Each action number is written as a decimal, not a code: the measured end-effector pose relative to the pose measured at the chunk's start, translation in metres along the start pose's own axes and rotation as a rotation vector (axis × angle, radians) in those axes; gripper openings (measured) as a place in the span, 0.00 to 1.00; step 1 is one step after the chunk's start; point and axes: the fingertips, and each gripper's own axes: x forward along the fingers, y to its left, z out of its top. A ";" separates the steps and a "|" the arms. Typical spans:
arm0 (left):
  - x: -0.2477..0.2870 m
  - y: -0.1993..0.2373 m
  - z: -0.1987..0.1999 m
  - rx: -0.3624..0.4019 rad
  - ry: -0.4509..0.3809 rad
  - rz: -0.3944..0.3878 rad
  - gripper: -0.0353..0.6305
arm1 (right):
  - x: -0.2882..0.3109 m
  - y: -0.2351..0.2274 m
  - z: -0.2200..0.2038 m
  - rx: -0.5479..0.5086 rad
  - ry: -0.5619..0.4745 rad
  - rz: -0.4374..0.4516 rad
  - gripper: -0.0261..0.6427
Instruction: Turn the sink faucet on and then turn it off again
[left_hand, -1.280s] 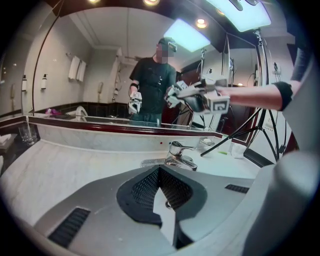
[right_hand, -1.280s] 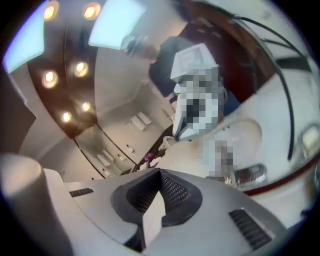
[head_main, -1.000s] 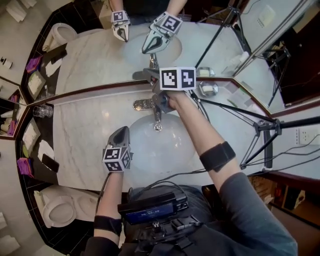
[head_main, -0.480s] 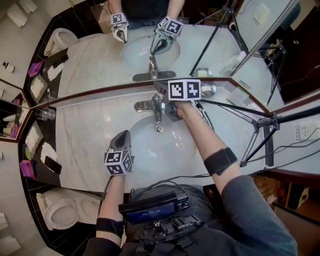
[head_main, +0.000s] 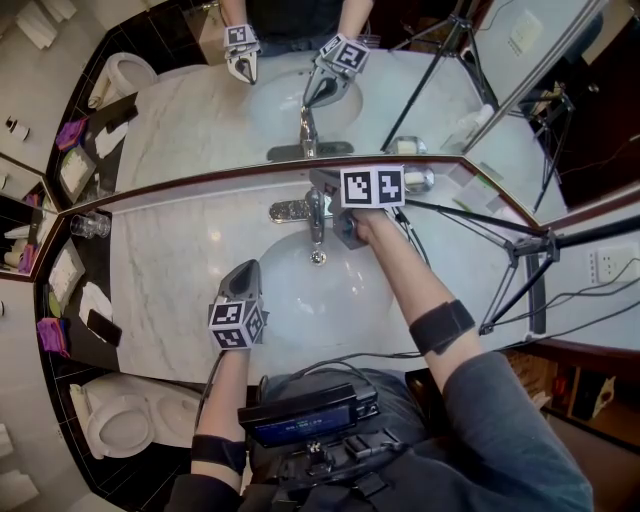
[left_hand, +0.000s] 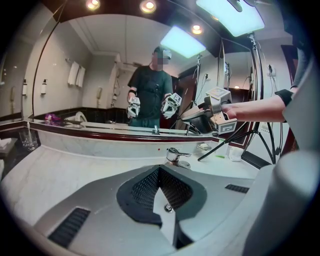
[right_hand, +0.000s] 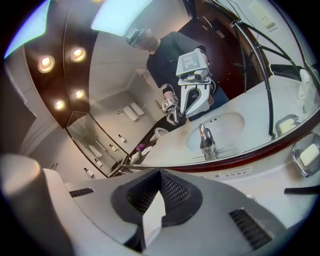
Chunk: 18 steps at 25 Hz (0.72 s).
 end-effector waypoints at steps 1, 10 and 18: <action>0.000 0.000 0.000 0.000 -0.001 0.000 0.05 | -0.001 0.000 0.000 0.001 -0.001 0.001 0.07; 0.000 -0.001 0.001 -0.010 -0.006 -0.003 0.05 | -0.017 0.000 -0.008 -0.080 0.000 -0.030 0.07; 0.001 0.001 0.004 -0.010 -0.009 -0.004 0.05 | -0.054 -0.007 -0.038 -0.403 -0.032 -0.175 0.08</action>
